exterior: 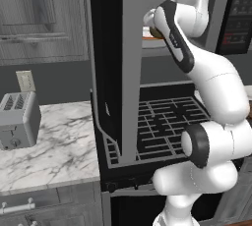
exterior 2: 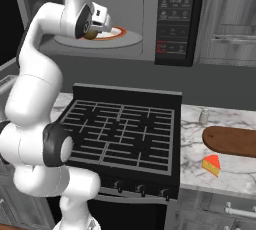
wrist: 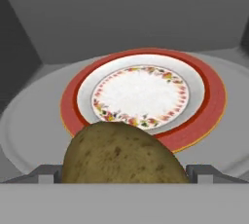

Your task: Retrieve the reheated potato from the microwave, then place the potato, cheese, and condiment on the cutting board.

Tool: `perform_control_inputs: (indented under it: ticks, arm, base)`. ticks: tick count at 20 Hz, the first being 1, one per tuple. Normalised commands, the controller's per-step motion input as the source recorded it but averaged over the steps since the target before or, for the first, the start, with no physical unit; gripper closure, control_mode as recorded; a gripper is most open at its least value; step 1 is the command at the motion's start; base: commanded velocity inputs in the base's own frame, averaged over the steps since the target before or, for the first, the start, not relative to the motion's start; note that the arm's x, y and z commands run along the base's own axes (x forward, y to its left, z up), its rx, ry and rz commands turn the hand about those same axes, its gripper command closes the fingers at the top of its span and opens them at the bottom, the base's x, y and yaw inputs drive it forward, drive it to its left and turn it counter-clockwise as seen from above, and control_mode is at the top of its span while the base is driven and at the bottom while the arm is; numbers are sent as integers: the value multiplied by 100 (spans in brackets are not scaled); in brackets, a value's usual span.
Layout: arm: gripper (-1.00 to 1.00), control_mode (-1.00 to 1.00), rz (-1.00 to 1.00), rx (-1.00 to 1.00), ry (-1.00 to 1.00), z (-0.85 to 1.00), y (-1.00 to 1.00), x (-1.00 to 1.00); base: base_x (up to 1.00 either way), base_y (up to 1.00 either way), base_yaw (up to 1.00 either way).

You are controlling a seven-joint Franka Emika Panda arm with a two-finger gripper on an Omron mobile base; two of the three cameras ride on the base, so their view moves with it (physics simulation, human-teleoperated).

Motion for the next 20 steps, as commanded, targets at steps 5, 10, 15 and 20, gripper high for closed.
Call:
perform_control_inputs:
  ticks: [5, 10, 15, 20]
  arm:
    - [100, -100, 0, 1, 0, 10, -20, -62]
    - [100, -100, 0, 0, 0, 0, -24, -75]
    - [100, -100, 0, 0, 0, -1, -19, -86]
    - [100, -100, -1, 0, 0, -18, -11, -81]
  base:
    - [0, 0, 0]
    - [0, 0, 0]
    - [0, 0, 0]
    - [0, 0, 0]
